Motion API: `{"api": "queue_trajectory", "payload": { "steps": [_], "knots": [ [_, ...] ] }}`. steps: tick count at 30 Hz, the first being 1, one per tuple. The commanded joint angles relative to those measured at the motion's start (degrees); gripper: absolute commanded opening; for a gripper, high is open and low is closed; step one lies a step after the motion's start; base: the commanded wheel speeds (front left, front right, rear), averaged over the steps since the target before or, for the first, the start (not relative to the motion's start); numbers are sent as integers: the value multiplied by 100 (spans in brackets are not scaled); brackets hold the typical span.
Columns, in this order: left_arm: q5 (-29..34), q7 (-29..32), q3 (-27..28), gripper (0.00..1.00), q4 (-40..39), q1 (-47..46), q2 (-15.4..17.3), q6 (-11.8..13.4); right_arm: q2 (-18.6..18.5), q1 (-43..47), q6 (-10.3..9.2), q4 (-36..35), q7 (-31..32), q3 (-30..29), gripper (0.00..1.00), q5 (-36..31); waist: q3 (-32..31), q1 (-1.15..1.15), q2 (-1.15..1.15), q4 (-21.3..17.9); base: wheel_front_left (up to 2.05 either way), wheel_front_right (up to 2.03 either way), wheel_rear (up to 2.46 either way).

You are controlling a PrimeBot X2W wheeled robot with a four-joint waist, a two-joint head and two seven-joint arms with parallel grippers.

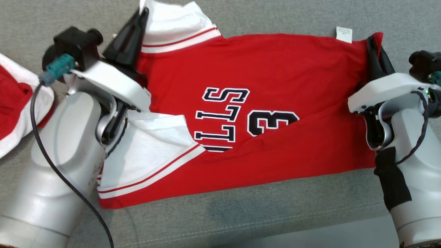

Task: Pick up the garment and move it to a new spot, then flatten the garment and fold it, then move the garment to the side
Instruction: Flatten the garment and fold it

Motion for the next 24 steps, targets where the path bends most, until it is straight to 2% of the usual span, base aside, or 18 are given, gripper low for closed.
{"api": "queue_trajectory", "payload": {
  "steps": [1,12,24],
  "knots": [
    [-106,-27,121,0,-228,75,184,-38,36,205,-1,-221,-33,59,0,-140,-148,0,0,122,0,0,0],
    [-519,-27,126,0,-1138,972,223,-40,-138,1027,-1,-769,-33,-228,0,-296,-714,0,0,536,0,0,0],
    [-1040,-27,-99,0,-1374,1973,320,-40,-466,1701,-1,-820,-34,-328,0,34,-1175,0,0,808,0,0,0]
  ]
}}
